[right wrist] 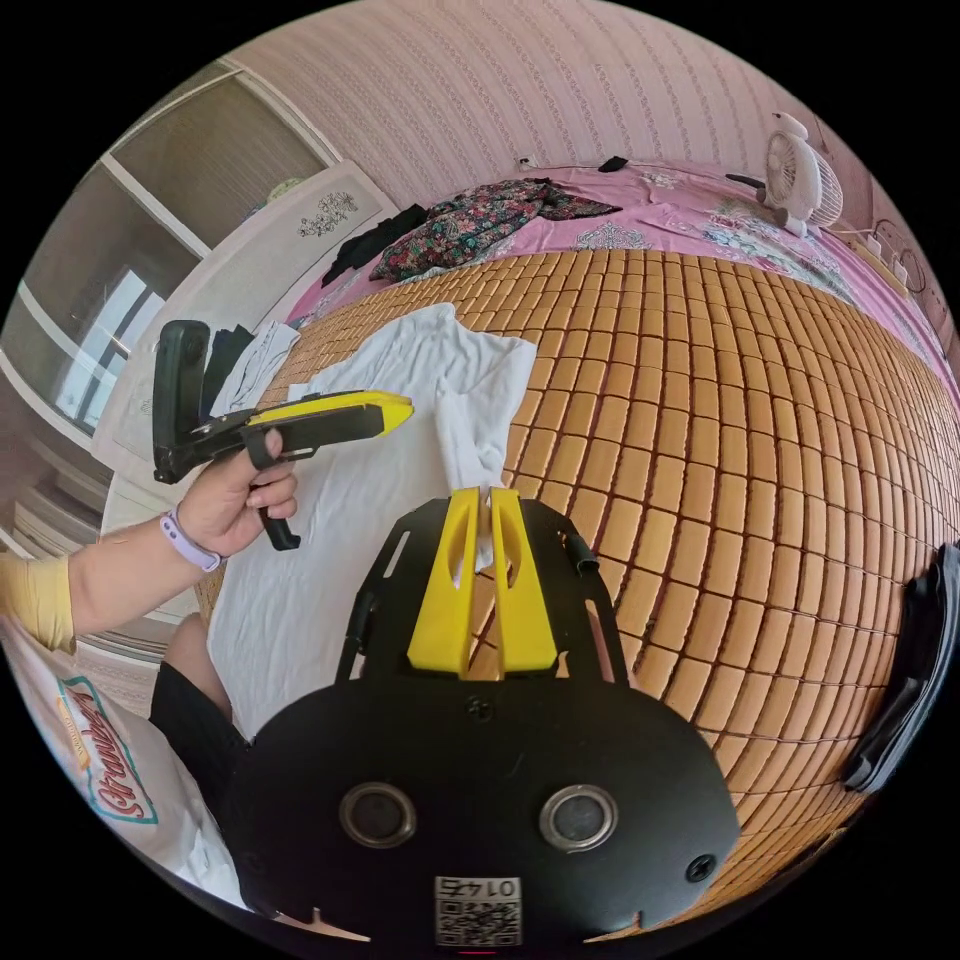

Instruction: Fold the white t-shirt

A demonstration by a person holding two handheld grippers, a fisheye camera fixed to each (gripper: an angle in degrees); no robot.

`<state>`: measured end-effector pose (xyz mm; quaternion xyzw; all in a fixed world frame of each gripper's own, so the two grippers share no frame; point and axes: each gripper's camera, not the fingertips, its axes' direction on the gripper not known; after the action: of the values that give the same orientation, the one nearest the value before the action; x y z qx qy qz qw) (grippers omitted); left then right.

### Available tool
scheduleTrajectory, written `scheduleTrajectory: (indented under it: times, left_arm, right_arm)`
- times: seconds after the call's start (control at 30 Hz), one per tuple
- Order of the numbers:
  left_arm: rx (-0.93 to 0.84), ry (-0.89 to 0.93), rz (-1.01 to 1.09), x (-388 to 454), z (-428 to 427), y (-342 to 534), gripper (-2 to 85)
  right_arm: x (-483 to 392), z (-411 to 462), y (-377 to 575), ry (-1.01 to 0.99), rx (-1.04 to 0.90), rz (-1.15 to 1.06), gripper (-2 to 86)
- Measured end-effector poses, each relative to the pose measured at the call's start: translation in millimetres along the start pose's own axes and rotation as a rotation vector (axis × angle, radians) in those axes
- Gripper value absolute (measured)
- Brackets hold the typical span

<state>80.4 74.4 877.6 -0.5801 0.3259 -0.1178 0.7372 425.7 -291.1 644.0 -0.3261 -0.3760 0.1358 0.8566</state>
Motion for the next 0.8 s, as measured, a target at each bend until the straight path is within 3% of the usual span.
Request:
scheduleTrajectory:
  times: [0.17,0.3,0.5,0.8]
  left_arm:
    - [-0.018,-0.097,0.160,42,19,-27,4.2]
    - [-0.144,-0.198,0.128,48,51,-29,5.0]
    - [-0.188,-0.230,0.139,52,67,-14,5.6]
    - [-0.196,-0.136,0.162,49,75,-12,3.0]
  right_arm:
    - [5,2,14,-0.051,0.025,-0.002,1.3]
    - [-2,17,27,-0.037,0.004,0.026,1.0]
    - [-18,23,29,0.063,-0.030,-0.035,0.9]
    - [-4,21,40,-0.015,-0.026,0.013,0.8]
